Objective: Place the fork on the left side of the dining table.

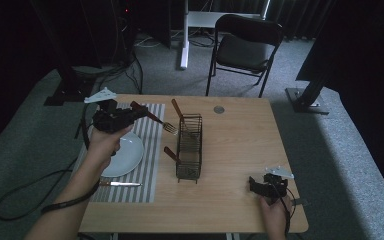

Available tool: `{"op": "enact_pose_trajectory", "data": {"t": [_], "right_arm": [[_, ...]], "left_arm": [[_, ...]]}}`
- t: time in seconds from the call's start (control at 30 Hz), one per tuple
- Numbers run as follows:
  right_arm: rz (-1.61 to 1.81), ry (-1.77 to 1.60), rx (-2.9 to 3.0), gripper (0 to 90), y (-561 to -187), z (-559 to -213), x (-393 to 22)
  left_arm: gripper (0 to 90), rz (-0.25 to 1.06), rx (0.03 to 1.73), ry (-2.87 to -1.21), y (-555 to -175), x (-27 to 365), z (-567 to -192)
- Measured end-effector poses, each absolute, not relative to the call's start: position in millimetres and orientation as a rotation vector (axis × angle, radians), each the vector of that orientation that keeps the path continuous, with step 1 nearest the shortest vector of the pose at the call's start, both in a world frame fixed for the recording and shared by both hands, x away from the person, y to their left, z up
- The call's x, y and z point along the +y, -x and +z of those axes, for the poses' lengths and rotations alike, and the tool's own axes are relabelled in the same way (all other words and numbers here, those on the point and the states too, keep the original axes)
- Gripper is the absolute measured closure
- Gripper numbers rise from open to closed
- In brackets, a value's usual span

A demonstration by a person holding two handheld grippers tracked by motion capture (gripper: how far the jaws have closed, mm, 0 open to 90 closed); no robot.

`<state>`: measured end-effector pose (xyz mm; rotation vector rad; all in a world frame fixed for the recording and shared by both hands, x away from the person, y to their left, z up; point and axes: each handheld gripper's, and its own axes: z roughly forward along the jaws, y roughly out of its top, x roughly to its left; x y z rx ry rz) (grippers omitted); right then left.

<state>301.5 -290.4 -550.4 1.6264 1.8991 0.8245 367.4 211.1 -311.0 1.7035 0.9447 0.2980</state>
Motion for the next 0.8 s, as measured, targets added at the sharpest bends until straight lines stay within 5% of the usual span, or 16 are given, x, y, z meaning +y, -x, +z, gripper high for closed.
{"op": "enact_pose_trajectory", "data": {"t": [0.8], "right_arm": [[0.823, -1.627, 1.900, 13.6, -301, -550, -290]], "left_arm": [[80.5, 0.326, 1.195, -1.597, -403, 281, -362]]}}
